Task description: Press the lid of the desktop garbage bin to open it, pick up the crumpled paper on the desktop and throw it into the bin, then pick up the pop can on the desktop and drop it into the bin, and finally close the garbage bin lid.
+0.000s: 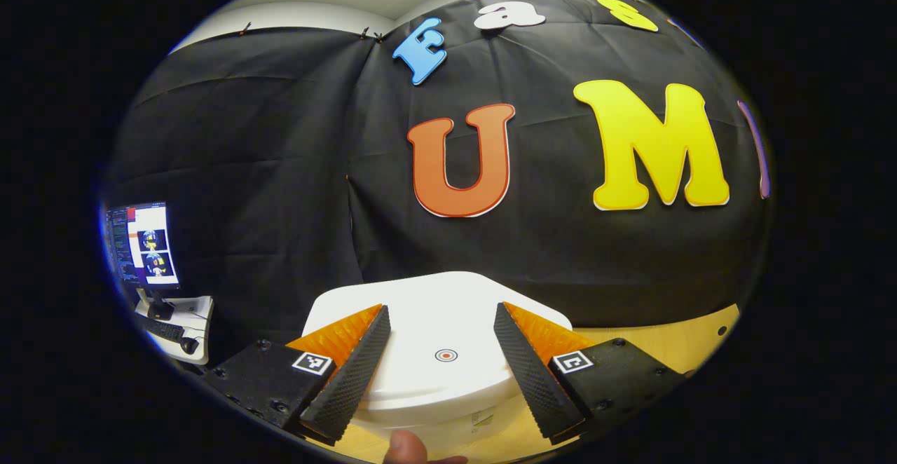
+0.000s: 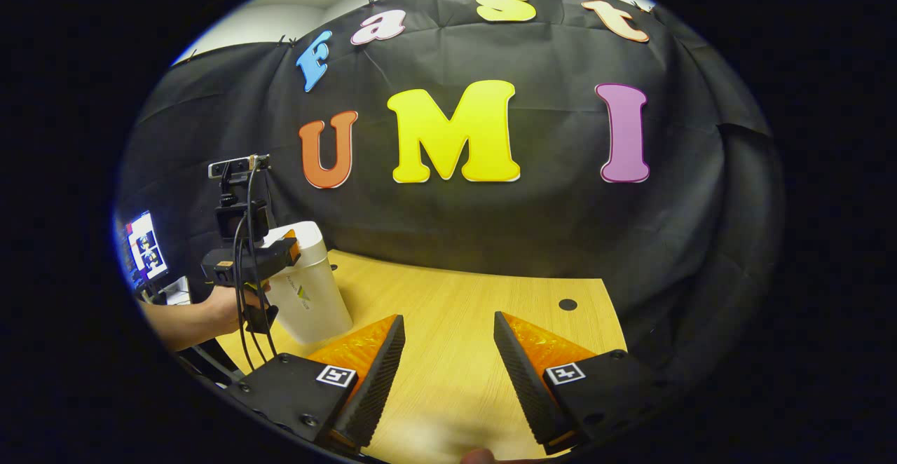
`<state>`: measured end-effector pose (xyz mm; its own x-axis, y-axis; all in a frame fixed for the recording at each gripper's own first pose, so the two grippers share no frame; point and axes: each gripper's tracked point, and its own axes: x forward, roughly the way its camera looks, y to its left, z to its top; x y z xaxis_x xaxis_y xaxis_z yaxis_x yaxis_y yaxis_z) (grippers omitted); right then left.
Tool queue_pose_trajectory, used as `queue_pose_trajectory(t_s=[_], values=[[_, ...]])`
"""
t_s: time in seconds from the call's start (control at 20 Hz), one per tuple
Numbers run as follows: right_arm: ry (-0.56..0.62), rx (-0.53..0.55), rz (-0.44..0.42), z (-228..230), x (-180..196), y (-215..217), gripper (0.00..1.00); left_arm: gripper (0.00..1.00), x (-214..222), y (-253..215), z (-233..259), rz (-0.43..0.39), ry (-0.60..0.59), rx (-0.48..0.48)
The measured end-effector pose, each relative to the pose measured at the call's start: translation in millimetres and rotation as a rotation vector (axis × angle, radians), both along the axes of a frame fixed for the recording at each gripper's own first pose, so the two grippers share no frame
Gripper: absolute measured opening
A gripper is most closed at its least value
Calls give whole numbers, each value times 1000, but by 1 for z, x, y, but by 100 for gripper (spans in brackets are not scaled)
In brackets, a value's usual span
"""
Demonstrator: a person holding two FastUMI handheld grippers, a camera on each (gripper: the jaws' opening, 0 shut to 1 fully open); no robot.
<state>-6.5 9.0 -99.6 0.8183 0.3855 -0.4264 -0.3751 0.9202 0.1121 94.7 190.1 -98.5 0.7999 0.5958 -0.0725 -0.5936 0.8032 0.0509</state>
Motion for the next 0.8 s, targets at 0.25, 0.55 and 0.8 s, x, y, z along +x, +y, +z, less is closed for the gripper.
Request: queue_pose_trajectory(t_s=[0.25, 0.55, 0.8], values=[[-102, -16, -47, 20, 9, 9, 83, 97, 2, -33, 37, -193, -71, 45], [-212, -12, -144, 47, 12, 19, 83, 98, -33, -105, 56, -458, -72, 37], [-277, -4, -208, 63, 8, 26, 82, 97, -70, -160, 87, -638, -121, -1]])
